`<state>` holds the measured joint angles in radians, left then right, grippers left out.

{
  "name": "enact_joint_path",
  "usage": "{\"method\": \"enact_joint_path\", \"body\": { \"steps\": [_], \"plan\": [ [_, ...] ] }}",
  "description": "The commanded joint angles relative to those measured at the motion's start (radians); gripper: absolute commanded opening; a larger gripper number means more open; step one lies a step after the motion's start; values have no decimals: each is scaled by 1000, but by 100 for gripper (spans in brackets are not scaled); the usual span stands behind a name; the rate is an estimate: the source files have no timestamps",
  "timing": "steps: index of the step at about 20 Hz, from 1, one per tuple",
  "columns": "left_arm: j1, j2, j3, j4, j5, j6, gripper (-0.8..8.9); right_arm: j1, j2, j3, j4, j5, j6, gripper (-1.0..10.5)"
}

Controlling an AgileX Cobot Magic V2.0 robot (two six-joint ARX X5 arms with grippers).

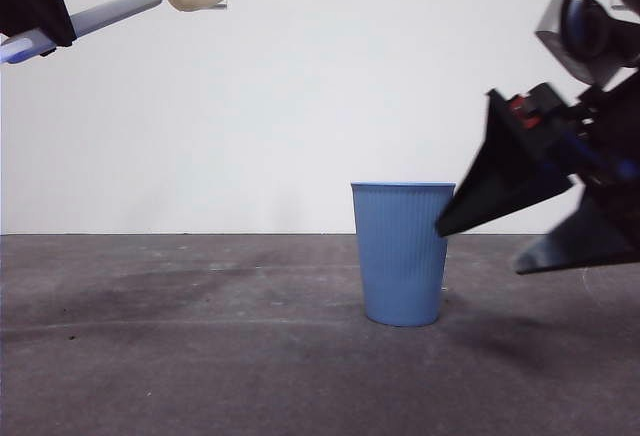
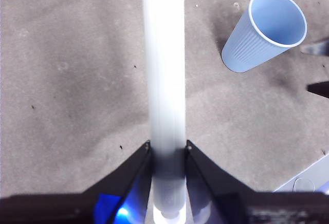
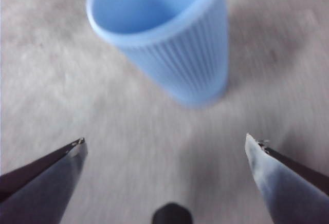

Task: Pick up the cup brush,pick up the cup,insert the brush into the cup,clean the cup,put the cup brush back,put the cup back to the fixed position on the table

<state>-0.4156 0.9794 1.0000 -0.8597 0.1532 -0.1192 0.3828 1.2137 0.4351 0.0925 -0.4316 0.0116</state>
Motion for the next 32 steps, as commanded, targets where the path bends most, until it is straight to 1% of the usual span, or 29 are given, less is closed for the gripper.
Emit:
{"method": "enact_joint_path", "body": {
  "steps": [1,3,5,6,8,10,12,14,19,25,27,28,30,32],
  "plan": [
    [-2,-1,-2,10,7,18,-8,20,64,-6,66,21,-39,626],
    [-2,-1,-2,10,7,25,-8,38,129,-6,144,24,-48,626],
    [-2,-1,-2,10,7,27,-8,53,178,-6,212,66,-74,626],
    [-2,-1,-2,9,7,33,-8,59,196,-6,241,72,-82,626],
    [-2,-1,-2,5,7,38,-8,69,207,-6,286,82,-87,627],
    [-2,-1,-2,5,7,38,-8,78,207,-6,323,119,-107,630],
    [-2,-1,-2,6,8,41,-8,79,210,-6,339,120,-116,631],
    [-2,-1,-2,6,8,42,-8,80,226,-6,356,118,-117,631],
    [-2,-1,-2,6,8,44,-8,85,323,-6,481,117,-105,631],
    [-2,-1,-2,17,8,45,-8,89,409,-6,630,118,-78,630],
    [-2,-1,-2,21,8,45,-8,89,424,-6,650,119,-67,625],
    [-2,-1,-2,21,8,45,-8,89,425,-6,650,121,-61,618],
    [-2,-1,-2,22,8,45,-8,89,425,-6,679,124,-61,507],
    [-2,-1,-2,21,9,45,-8,89,425,-6,700,125,-59,491]
  ]
}}
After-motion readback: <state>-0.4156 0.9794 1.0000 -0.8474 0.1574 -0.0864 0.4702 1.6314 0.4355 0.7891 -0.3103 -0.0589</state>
